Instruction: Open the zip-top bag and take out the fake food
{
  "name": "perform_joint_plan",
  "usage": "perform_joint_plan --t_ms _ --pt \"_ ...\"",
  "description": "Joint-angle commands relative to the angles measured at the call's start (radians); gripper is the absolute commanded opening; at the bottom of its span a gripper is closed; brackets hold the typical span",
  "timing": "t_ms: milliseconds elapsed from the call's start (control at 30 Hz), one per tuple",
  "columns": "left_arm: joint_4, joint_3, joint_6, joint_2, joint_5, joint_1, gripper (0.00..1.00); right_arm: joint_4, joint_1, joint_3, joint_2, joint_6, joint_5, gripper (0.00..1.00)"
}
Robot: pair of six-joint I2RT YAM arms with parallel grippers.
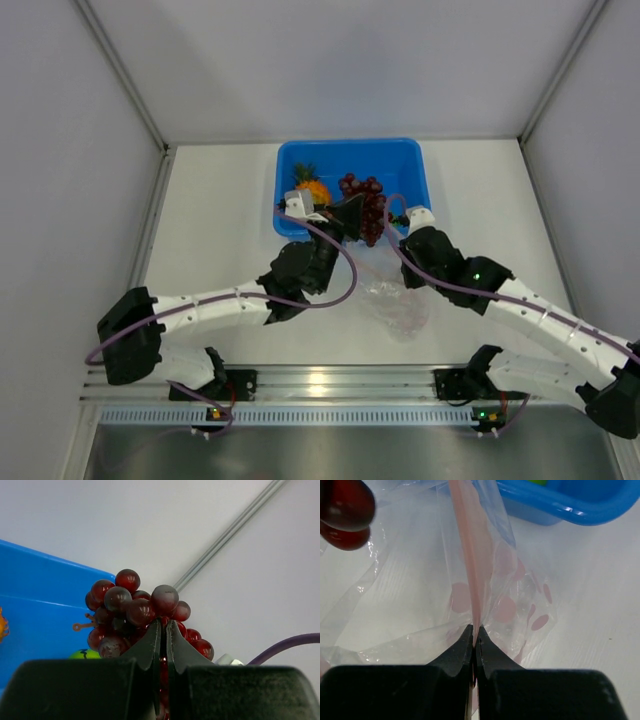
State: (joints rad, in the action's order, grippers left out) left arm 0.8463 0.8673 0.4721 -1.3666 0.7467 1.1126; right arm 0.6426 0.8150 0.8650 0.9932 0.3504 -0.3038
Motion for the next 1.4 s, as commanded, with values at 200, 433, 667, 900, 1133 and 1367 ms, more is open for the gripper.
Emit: perform_joint_plan --t_ms 200,433,667,900,1133,1367 --pt "-0.053 0.121 0.068 0.060 -0.033 -0.079 0.00 0.005 -0.115 -0.053 0.013 0.042 -0.092 0.00" --pt "-0.203 0.216 0.080 0.031 -0.084 -0.180 0.00 0.041 -0.145 -0.093 -0.093 0.070 -0.093 0.00" --pt "-0.348 0.341 0.174 -0.109 -0.205 -0.307 0.00 0.153 -0.152 -0.061 -0.237 0.114 -0.141 0.00" --pt "-0.388 0.444 0.143 -0.259 -0.239 -0.347 0.00 0.233 -0.155 0.009 -0.369 0.160 -0.201 0.00" --pt "-0.454 0.529 0.186 -0.408 -0.320 -0.387 0.00 0.327 -0.155 0.106 -0.413 0.144 -0.186 0.00" --pt "-0.530 0.611 0.224 -0.560 -0.429 -0.411 0.28 0.388 -0.155 0.146 -0.453 0.159 -0.221 0.00"
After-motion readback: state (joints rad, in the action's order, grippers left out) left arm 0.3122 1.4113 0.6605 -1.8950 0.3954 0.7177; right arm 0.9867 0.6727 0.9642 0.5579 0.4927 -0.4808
